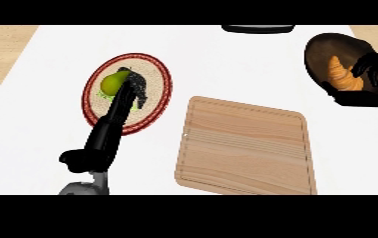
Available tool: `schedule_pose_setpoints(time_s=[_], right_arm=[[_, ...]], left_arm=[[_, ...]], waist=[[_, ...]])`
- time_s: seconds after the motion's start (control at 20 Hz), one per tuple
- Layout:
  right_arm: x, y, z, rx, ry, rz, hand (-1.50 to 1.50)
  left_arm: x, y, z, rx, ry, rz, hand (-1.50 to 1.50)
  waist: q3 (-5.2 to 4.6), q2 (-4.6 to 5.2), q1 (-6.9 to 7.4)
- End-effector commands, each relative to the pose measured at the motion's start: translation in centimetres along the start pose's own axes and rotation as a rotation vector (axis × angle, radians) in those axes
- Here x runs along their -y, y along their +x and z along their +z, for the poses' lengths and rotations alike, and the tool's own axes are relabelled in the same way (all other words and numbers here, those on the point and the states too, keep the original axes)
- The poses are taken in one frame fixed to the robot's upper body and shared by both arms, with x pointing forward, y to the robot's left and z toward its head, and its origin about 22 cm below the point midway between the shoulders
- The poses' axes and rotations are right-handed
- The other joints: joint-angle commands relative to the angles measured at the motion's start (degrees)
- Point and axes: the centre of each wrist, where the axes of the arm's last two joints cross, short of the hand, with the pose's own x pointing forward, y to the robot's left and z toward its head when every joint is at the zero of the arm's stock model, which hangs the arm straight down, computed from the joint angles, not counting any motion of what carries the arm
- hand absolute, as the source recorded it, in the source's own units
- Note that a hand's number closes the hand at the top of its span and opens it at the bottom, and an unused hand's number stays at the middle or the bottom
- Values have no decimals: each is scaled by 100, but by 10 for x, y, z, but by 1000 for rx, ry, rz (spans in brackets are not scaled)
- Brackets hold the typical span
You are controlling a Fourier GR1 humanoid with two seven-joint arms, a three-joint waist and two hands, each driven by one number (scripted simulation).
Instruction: Pick the croissant from the cutting board and place it in the pan
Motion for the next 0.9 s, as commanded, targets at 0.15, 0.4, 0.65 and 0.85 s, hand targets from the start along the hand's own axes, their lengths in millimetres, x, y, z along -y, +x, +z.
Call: schedule_pose_setpoints(time_s=[0.15, 0.4, 0.65, 0.85], right_arm=[[-8, -37, -25, 3, -178, 144, 150], [17, -61, -31, -31, -295, 15, 150], [27, -63, -43, -49, -299, 47, 150], [30, -71, -40, -169, -150, 47, 150]], left_arm=[[-3, 3, -4, 10, -19, -6, 0], [15, 11, -12, 23, -44, 11, 0], [-4, 7, -9, 27, -81, 9, 0], [7, 14, -22, 45, -72, 0, 0]], waist=[[9, 52, 144], [30, 116, 231], [31, 173, 388], [28, 233, 433]])
